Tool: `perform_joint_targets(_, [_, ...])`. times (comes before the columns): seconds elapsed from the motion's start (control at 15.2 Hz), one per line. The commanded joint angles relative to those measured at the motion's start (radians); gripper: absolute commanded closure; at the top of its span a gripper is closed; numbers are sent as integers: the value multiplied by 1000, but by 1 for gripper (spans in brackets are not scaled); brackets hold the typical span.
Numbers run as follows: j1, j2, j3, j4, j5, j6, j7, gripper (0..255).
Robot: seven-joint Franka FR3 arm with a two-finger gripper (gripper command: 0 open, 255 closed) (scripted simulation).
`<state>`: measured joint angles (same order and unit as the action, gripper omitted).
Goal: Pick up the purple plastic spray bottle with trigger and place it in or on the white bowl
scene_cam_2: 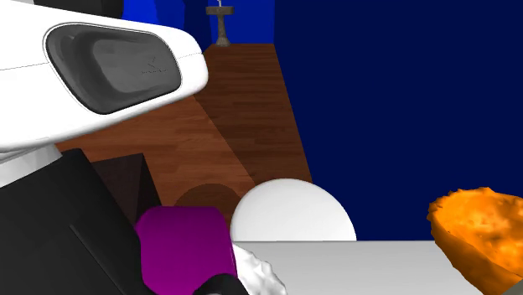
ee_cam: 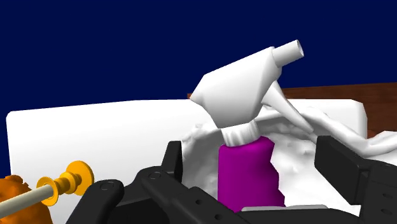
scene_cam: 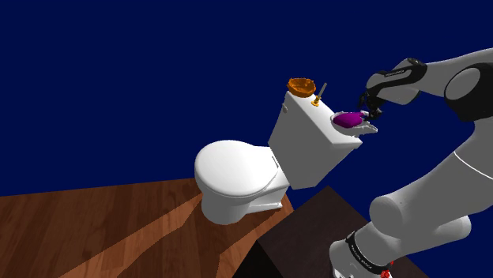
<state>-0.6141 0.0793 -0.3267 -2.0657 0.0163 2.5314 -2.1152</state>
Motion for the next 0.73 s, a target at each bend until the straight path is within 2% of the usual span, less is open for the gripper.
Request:
perform_joint_targets(0.0, [0,0,0,0,0,0,0,0])
perform_joint_targets(0.07, [0,0,0,0,0,0,0,0])
perform_joint_targets(0.33, [9,-104,0,1,-54,-100,36,0])
perform_joint_targets(0.66, [8,-104,1,1,-54,-100,36,0])
